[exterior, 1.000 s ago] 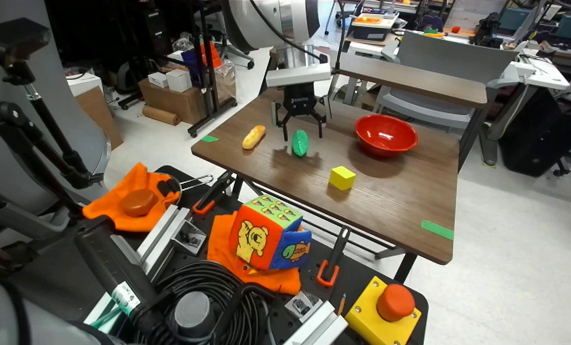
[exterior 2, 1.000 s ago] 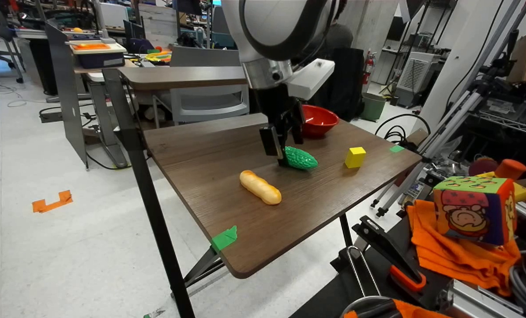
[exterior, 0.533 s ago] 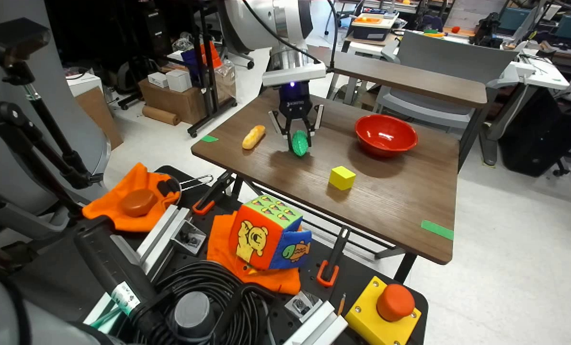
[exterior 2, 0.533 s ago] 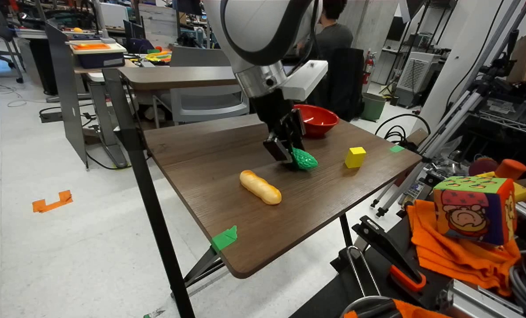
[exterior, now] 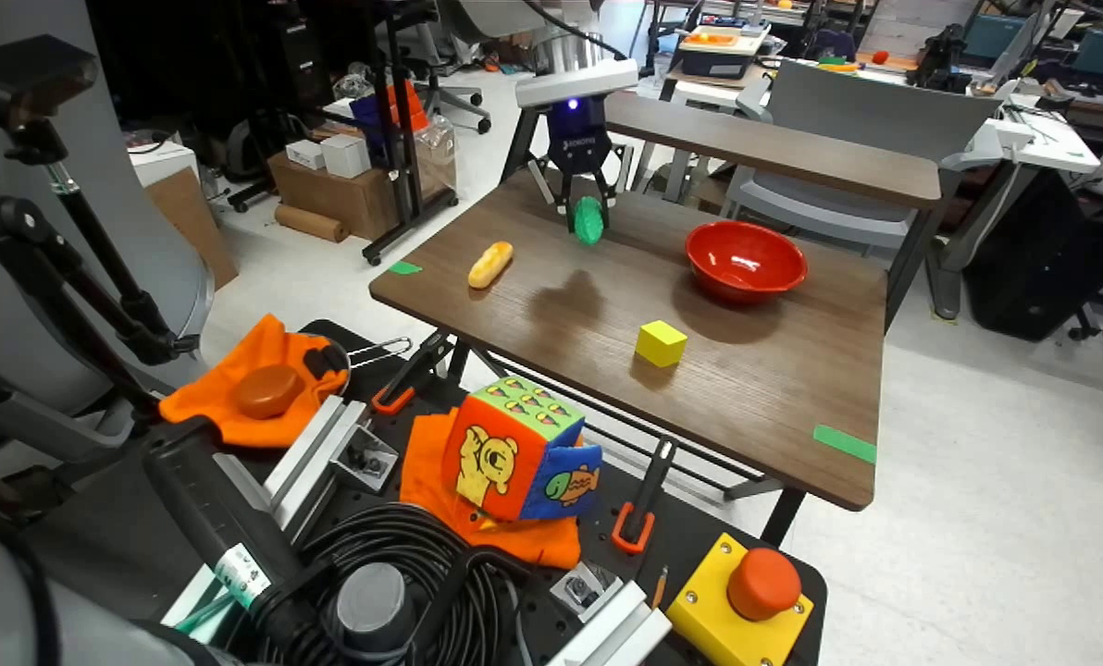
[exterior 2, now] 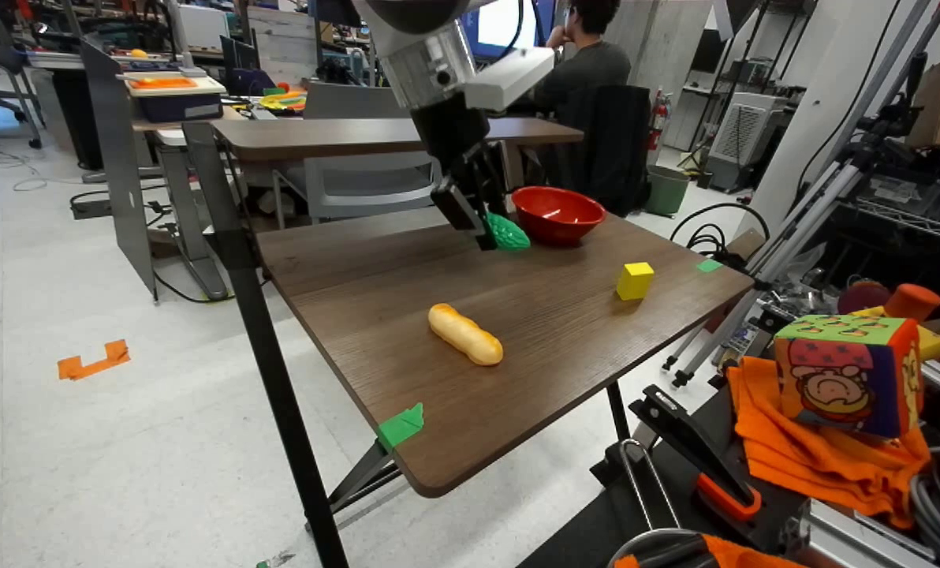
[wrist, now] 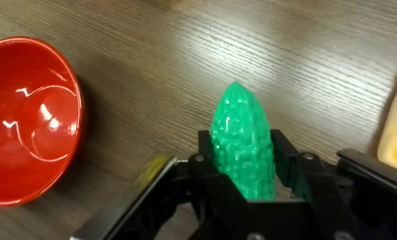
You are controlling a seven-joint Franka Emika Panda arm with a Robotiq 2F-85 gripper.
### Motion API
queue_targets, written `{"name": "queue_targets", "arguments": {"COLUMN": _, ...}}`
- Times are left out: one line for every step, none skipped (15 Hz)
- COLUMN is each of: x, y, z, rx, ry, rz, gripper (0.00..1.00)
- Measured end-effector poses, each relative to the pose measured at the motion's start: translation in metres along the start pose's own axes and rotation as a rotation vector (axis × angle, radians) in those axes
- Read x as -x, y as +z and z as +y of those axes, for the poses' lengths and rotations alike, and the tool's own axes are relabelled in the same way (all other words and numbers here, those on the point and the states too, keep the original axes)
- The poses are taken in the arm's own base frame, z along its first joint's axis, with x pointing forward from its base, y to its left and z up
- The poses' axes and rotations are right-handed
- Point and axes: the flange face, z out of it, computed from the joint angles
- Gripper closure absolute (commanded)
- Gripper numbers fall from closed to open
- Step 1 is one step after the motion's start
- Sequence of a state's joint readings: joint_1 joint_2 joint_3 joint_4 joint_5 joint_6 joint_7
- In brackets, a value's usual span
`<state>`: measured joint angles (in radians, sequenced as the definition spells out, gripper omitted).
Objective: Move the green object to the left
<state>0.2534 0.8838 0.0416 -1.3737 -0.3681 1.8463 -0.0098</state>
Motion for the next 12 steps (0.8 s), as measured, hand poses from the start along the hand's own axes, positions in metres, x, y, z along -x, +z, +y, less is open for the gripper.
{"name": "queue_targets", "arguments": {"x": -0.006, "y": -0.009, "z": -0.001, "rx": 0.004, "ry": 0.003, "rz": 0.007, "gripper": 0.79}}
{"name": "queue_targets", "arguments": {"x": -0.012, "y": -0.017, "z": -0.004, "rx": 0.009, "ry": 0.004, "rz": 0.01, "gripper": 0.79}}
{"name": "queue_targets", "arguments": {"x": -0.019, "y": -0.021, "z": -0.011, "rx": 0.014, "ry": 0.005, "rz": 0.008, "gripper": 0.79}}
{"name": "queue_targets", "arguments": {"x": -0.026, "y": -0.023, "z": -0.019, "rx": 0.019, "ry": 0.007, "rz": 0.0, "gripper": 0.79}}
{"name": "queue_targets", "arguments": {"x": -0.032, "y": -0.022, "z": -0.028, "rx": 0.023, "ry": 0.012, "rz": -0.011, "gripper": 0.79}}
{"name": "queue_targets", "arguments": {"x": -0.037, "y": -0.02, "z": -0.036, "rx": 0.024, "ry": 0.017, "rz": -0.026, "gripper": 0.79}}
{"name": "queue_targets", "arguments": {"x": -0.042, "y": -0.016, "z": -0.044, "rx": 0.016, "ry": 0.024, "rz": -0.046, "gripper": 0.79}}
{"name": "queue_targets", "arguments": {"x": -0.045, "y": -0.013, "z": -0.05, "rx": 0.001, "ry": 0.035, "rz": -0.068, "gripper": 0.79}}
{"name": "queue_targets", "arguments": {"x": -0.048, "y": -0.01, "z": -0.054, "rx": -0.022, "ry": 0.054, "rz": -0.089, "gripper": 0.79}}
{"name": "queue_targets", "arguments": {"x": -0.05, "y": -0.008, "z": -0.056, "rx": -0.05, "ry": 0.081, "rz": -0.109, "gripper": 0.79}}
{"name": "queue_targets", "arguments": {"x": -0.052, "y": -0.008, "z": -0.056, "rx": -0.081, "ry": 0.111, "rz": -0.125, "gripper": 0.79}}
{"name": "queue_targets", "arguments": {"x": -0.054, "y": -0.008, "z": -0.055, "rx": -0.109, "ry": 0.142, "rz": -0.134, "gripper": 0.79}}
